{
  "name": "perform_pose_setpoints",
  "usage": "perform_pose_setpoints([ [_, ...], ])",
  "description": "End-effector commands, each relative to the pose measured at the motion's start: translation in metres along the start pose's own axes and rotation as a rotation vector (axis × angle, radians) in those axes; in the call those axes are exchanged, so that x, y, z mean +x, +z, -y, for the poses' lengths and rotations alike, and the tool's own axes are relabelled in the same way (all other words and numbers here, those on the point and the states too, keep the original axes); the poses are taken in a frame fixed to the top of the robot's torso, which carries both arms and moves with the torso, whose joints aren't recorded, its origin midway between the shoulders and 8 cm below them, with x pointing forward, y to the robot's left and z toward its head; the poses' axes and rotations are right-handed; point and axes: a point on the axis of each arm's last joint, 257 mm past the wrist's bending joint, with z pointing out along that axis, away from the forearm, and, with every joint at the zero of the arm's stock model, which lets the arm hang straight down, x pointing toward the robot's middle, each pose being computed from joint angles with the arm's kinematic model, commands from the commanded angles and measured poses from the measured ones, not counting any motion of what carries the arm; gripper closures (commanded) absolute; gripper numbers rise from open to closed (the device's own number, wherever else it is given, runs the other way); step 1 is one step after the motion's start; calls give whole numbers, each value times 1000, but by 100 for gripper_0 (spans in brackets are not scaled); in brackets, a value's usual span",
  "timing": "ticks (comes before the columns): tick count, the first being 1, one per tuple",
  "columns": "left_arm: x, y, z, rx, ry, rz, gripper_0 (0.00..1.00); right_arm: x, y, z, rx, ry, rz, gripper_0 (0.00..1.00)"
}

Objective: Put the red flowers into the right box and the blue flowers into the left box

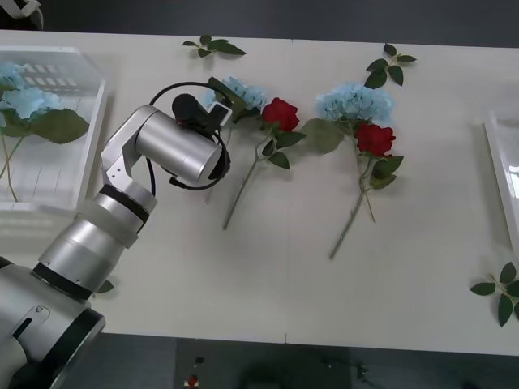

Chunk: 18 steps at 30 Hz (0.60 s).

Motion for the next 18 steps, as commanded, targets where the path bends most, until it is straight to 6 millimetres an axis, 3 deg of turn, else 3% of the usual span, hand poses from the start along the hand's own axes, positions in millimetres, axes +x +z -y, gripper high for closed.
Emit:
perform_pose_setpoints([
  [1,-10,-4,4,2,53,25,0,-27,-20,46,92,-56,56,100],
  [5,-9,-3,13,9,78,21,0,-22,-19,78,151,-51,55,100],
  [7,-8,-3,17,12,89,20,5,-19,-19,92,179,-47,49,100],
  [12,2,1,21,15,97,6,12,-18,-21,107,209,-44,49,100],
  [13,3,1,20,14,97,4,12,-18,-21,108,210,-43,49,93],
  [14,7,2,21,16,94,-2,12,-20,-21,109,211,-42,55,55],
  [15,7,2,22,18,94,-3,12,-20,-21,108,209,-43,56,42],
  [16,10,3,22,19,93,-7,13,-20,-21,108,207,-42,57,22],
  [18,16,5,22,20,88,-14,15,-20,-20,105,198,-40,57,0],
])
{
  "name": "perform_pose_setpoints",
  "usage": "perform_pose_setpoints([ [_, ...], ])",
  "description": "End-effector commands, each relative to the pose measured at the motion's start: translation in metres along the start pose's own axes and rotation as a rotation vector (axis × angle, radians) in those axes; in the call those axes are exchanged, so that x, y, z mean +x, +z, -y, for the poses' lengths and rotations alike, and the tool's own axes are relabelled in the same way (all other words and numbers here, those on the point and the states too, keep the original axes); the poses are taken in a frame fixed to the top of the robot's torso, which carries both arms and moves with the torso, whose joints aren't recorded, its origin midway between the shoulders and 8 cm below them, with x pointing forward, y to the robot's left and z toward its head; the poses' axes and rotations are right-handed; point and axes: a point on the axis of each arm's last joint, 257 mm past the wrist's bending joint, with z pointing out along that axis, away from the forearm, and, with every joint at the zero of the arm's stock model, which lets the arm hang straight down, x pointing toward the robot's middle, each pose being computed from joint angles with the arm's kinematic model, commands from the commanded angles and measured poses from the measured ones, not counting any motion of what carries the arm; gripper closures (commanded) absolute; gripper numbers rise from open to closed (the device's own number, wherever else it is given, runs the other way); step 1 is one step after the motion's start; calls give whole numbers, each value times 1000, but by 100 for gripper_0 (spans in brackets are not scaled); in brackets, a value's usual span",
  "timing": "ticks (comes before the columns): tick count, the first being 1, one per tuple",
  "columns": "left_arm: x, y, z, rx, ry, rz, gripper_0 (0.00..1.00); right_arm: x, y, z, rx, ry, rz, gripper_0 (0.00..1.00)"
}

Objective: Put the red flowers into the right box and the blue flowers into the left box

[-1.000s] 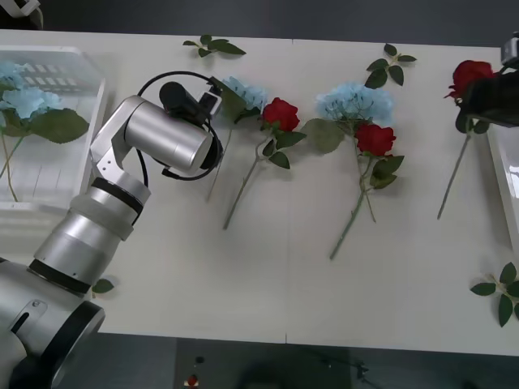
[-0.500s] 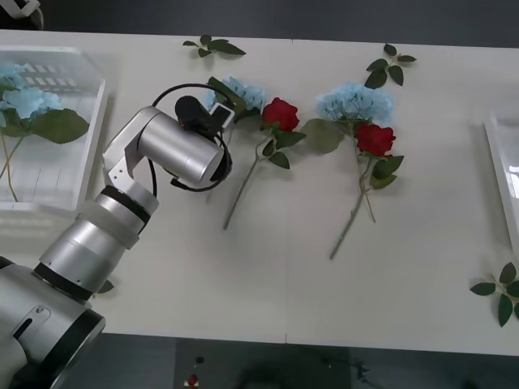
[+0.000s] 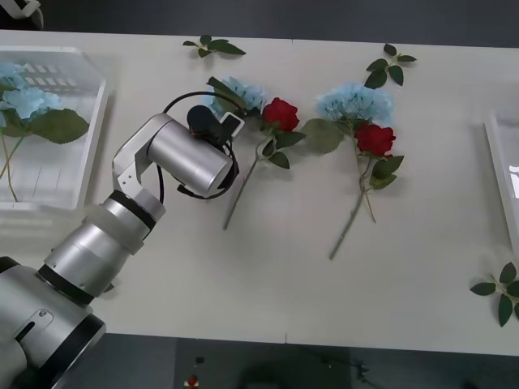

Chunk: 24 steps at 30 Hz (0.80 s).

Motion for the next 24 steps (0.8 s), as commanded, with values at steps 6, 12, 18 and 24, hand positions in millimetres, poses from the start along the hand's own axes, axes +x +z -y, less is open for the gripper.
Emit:
perform_pose_setpoints([
  [6,18,5,-1,-4,15,-14,51,-23,-16,-2,-46,2,40,0],
  [12,16,5,-4,-7,4,-6,100,5,-17,-86,-264,101,-38,0],
  [18,17,5,-13,-5,-25,-3,100,38,-24,-187,-479,236,-154,0],
  [24,39,-8,-34,24,-78,27,100,64,-34,-276,-628,345,-262,0],
])
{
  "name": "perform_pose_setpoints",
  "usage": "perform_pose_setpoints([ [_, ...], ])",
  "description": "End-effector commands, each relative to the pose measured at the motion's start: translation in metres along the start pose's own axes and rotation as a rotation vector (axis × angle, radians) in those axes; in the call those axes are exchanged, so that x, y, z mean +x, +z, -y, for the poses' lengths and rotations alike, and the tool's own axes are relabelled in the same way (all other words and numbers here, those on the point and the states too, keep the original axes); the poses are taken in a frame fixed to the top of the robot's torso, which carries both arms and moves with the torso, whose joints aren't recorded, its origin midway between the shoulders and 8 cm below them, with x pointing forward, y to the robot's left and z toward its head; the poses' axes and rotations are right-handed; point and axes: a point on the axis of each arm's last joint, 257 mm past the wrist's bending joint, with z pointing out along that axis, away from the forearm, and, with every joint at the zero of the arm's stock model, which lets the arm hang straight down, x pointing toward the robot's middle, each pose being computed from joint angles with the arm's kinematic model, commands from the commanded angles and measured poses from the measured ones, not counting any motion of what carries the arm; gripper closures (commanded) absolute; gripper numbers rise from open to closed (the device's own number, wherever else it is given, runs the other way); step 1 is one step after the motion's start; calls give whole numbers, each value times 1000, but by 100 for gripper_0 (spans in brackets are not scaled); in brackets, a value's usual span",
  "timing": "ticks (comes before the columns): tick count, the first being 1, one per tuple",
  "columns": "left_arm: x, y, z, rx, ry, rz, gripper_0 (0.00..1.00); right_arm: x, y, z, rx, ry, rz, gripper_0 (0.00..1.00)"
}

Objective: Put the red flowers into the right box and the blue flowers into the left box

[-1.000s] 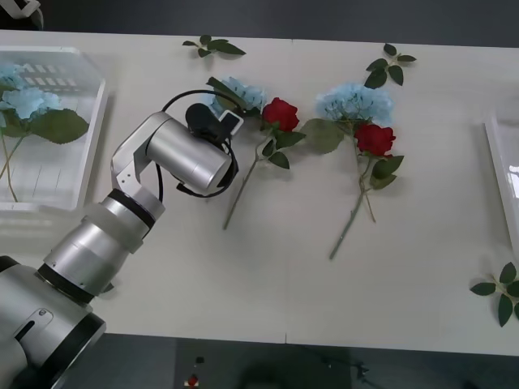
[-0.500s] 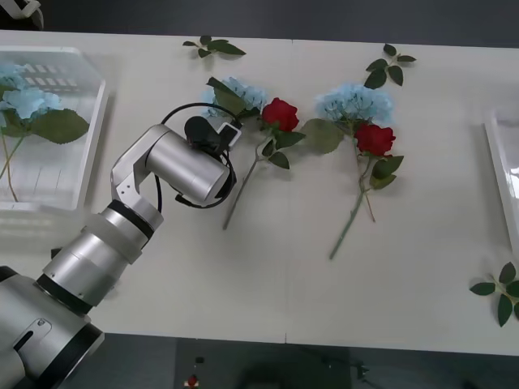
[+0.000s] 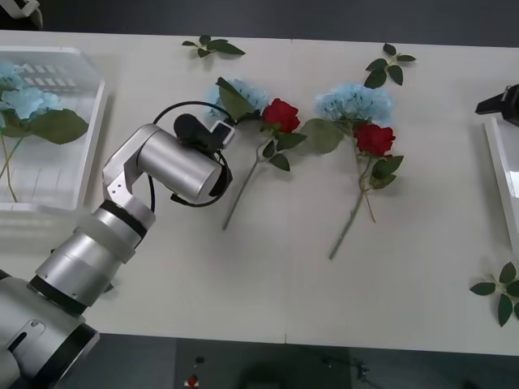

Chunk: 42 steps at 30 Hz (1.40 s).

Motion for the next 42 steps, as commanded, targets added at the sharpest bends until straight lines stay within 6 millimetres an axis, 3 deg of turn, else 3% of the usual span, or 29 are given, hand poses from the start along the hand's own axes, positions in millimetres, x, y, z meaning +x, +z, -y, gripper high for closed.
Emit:
perform_pose_setpoints([
  [1,19,-17,-35,-3,-21,42,100,14,19,-45,-85,73,-31,0],
  [10,78,-55,-57,46,-44,74,100,50,49,-125,-215,-14,-57,0],
  [14,104,-71,-63,37,-39,90,100,75,48,-136,-235,-47,-102,0],
  [18,122,-81,-65,30,-38,103,98,95,44,-131,-246,-67,-115,0],
  [21,129,-84,-67,23,-32,125,0,114,38,-129,-268,-75,-117,0],
  [25,121,-87,-74,17,-35,147,0,130,40,-127,-289,-52,-113,0],
  [32,63,-98,-88,2,-10,188,0,133,60,-124,-313,16,-48,0],
  [36,43,-87,-93,3,-20,171,0,136,75,-123,-298,-15,-29,0],
  [42,28,-65,-104,-8,-25,135,0,143,94,-129,-288,-59,-19,0],
])
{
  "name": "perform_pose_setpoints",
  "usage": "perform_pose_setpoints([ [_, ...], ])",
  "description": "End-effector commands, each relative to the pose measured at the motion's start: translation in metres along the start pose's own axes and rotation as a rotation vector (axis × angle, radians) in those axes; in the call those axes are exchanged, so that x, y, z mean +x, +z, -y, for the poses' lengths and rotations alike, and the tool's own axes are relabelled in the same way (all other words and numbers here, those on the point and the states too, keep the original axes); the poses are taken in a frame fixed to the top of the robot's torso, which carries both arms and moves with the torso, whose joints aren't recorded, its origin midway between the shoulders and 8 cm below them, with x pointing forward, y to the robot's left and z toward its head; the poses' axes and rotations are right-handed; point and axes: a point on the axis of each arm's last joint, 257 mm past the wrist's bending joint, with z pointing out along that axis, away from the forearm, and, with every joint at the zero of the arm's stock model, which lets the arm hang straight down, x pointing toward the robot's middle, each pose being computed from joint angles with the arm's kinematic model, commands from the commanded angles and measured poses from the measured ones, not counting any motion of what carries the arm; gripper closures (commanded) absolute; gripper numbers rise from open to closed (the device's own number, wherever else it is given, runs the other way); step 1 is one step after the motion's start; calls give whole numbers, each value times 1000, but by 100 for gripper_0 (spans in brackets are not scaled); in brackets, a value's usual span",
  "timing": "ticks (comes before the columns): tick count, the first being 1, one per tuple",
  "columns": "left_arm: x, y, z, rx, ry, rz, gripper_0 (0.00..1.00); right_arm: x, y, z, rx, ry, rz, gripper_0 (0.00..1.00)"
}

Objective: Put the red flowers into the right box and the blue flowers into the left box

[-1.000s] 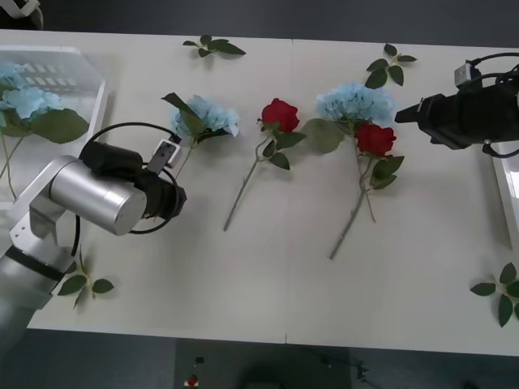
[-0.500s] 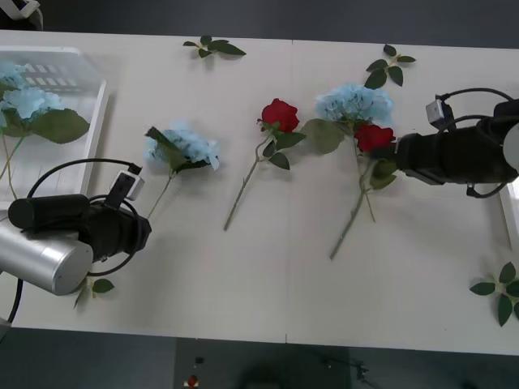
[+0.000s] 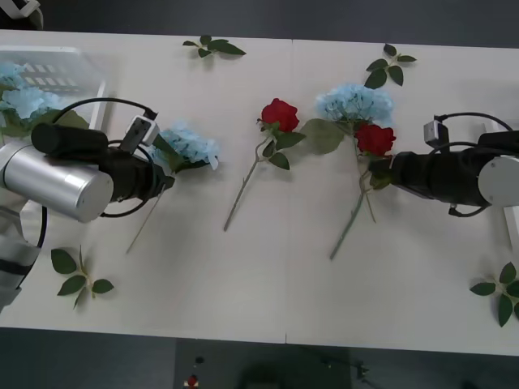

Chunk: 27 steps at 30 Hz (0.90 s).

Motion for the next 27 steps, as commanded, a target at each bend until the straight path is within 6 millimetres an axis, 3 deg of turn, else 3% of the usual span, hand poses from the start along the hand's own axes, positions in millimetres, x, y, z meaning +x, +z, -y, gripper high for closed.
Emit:
perform_pose_setpoints([
  [1,-21,8,-11,-17,53,6,0,-14,9,-23,-30,0,32,0],
  [11,-19,29,0,-36,125,-36,0,-31,32,-49,-52,-21,67,0],
  [14,-15,34,5,-37,142,-49,9,-43,38,-53,-46,-27,86,0],
  [20,-6,42,14,-32,159,-72,14,-51,46,-48,-7,-51,80,0],
  [23,-5,44,19,-24,160,-74,46,-53,49,-42,24,-72,68,0],
  [24,-4,44,20,-22,163,-76,83,-53,50,-36,50,-96,60,0],
  [25,-4,44,21,-20,163,-78,99,-53,51,-32,67,-109,53,0],
  [27,-4,44,22,-18,162,-78,100,-53,52,-27,95,-128,40,0],
])
